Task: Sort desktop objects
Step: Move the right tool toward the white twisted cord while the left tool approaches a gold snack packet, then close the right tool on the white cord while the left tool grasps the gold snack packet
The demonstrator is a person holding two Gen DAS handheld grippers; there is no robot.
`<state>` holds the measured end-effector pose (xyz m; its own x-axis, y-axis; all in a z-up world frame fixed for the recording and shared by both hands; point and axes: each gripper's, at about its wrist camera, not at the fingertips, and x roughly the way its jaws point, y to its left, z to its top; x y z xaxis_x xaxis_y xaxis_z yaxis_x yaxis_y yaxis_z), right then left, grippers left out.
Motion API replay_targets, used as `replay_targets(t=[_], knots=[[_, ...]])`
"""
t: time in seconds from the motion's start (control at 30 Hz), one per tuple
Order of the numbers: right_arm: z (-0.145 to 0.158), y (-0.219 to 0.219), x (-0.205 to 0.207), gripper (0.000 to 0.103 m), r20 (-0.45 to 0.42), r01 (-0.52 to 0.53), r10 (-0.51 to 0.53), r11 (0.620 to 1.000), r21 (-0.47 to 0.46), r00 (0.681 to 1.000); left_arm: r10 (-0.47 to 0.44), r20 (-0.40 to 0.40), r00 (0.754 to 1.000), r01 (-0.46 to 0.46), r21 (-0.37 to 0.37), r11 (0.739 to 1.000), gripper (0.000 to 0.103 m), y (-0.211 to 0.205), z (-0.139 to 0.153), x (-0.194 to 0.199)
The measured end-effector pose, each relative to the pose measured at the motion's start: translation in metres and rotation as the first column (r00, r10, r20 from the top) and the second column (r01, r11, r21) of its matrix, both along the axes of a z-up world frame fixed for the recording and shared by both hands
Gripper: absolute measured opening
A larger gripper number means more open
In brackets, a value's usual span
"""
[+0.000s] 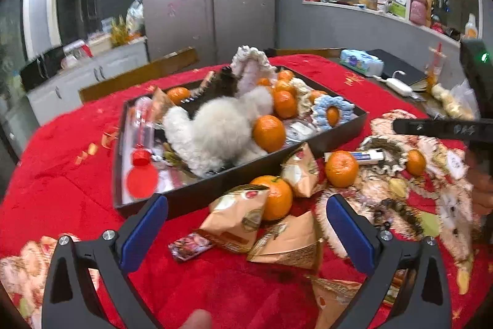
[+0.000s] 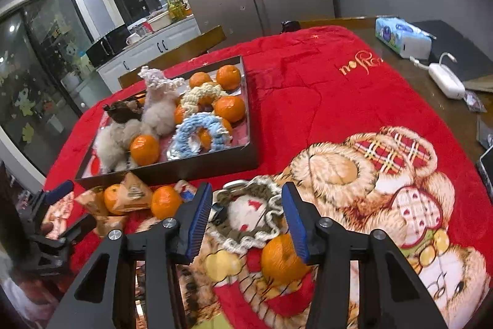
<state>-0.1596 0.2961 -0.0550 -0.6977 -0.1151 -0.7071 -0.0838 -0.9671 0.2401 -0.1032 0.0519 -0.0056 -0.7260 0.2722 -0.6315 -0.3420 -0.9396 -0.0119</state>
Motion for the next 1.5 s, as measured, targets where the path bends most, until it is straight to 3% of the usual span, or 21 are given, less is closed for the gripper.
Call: replay_targets(t=[0.2, 0.3, 0.4, 0.5, 0.63, 0.87, 0.93, 1.2, 1.5], knots=[[-0.009, 0.015, -0.003, 0.047, 0.0, 0.005, -0.005, 0.999, -0.046, 1.0, 0.003, 0.018, 1.0, -0.002, -0.023, 1.0, 0.103, 0.001, -0.007, -0.007], [-0.017, 0.019, -0.001, 0.047, 0.0, 0.008, -0.008, 0.999, -0.042, 1.0, -0.013, 0.052, 0.999, 0.01, 0.05, 0.999, 0.103, -0.004, -0.012, -0.01], [-0.025, 0.019, -0.003, 0.047, 0.022, 0.002, 0.0, 0.998, -0.068, 1.0, -0.031, 0.086, 0.996, 0.025, 0.073, 0.997, 0.091, -0.006, -0.017, -0.013], [-0.033, 0.017, -0.007, 0.043, 0.051, -0.01, 0.015, 0.996, -0.09, 0.999, -0.054, 0.091, 0.994, 0.046, 0.09, 0.995, 0.086, -0.006, -0.017, -0.013], [-0.035, 0.012, -0.006, 0.038, 0.045, 0.0, 0.001, 0.999, -0.035, 0.999, -0.086, 0.113, 0.99, 0.073, 0.118, 0.99, 0.078, -0.005, -0.02, -0.016], [-0.036, 0.002, -0.007, 0.031, 0.044, -0.007, 0.004, 0.998, 0.057, 0.999, -0.102, 0.097, 0.99, 0.096, 0.071, 0.993, 0.071, 0.002, -0.019, -0.012], [-0.036, 0.003, -0.005, 0.021, 0.041, 0.003, -0.005, 0.998, 0.055, 0.999, -0.114, 0.091, 0.989, 0.107, 0.073, 0.992, 0.064, 0.001, -0.018, -0.011], [-0.032, 0.005, -0.002, 0.011, 0.016, 0.016, -0.017, 0.998, 0.067, 1.0, -0.122, 0.056, 0.991, 0.119, 0.052, 0.992, 0.046, 0.002, -0.014, -0.006], [-0.025, 0.002, 0.008, 0.009, -0.022, 0.018, -0.016, 0.997, 0.073, 1.0, -0.121, 0.038, 0.992, 0.12, 0.04, 0.992, 0.037, 0.001, -0.009, -0.002]])
